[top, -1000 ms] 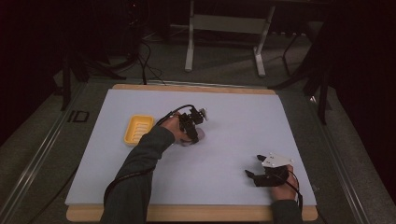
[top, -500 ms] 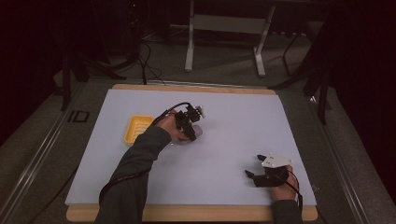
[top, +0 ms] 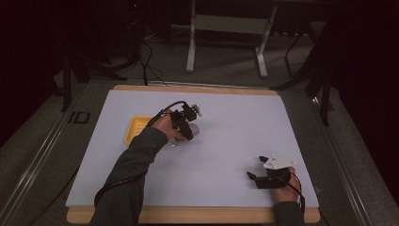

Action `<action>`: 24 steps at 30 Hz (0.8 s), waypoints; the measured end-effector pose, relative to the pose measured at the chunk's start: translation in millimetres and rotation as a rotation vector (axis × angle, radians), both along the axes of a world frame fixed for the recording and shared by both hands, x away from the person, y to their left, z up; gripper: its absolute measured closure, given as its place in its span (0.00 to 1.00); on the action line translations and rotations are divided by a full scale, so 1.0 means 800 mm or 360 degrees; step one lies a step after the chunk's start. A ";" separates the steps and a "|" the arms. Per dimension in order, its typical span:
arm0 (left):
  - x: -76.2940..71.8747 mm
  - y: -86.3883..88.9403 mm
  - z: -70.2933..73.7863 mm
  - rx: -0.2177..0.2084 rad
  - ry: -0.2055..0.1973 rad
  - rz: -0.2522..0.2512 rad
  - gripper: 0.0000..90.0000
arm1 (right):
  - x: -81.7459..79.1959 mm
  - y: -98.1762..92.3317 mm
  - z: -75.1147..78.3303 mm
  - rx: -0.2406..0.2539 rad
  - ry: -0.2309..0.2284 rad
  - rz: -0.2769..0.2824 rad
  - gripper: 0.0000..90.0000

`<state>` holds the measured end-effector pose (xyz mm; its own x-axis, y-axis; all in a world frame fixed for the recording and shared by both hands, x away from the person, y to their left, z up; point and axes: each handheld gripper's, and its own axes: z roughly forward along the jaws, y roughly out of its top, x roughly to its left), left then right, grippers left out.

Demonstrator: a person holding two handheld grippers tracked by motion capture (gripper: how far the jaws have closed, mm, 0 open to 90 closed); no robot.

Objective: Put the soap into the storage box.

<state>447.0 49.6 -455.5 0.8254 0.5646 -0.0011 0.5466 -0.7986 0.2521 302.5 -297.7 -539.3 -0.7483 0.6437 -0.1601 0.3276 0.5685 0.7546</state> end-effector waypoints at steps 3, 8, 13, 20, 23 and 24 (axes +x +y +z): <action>0.000 0.005 0.000 0.0002 -0.0008 0.0022 0.55 | 0.000 0.000 0.000 0.0000 0.0000 0.0001 0.22; 0.002 0.013 -0.001 0.0011 -0.0006 0.0071 0.56 | 0.000 0.000 0.000 -0.0002 -0.0002 0.0001 0.22; 0.004 0.021 0.000 -0.0007 -0.0010 0.0116 0.55 | 0.000 0.000 0.000 -0.0002 -0.0001 0.0000 0.22; 0.001 0.038 0.009 -0.0032 -0.0026 0.0165 0.55 | 0.000 0.000 0.000 -0.0003 -0.0004 0.0000 0.22; 0.001 0.043 0.011 -0.0033 -0.0028 0.0177 0.56 | 0.000 0.000 0.000 -0.0002 -0.0004 0.0000 0.22; 0.001 0.043 0.011 -0.0033 -0.0028 0.0177 0.56 | 0.000 0.000 0.000 -0.0003 -0.0005 0.0000 0.22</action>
<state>447.4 83.8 -446.5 0.7577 0.6526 -0.0001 0.6269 -0.7277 0.2782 302.3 -297.5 -539.3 -0.7477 0.6436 -0.1637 0.3253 0.5699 0.7546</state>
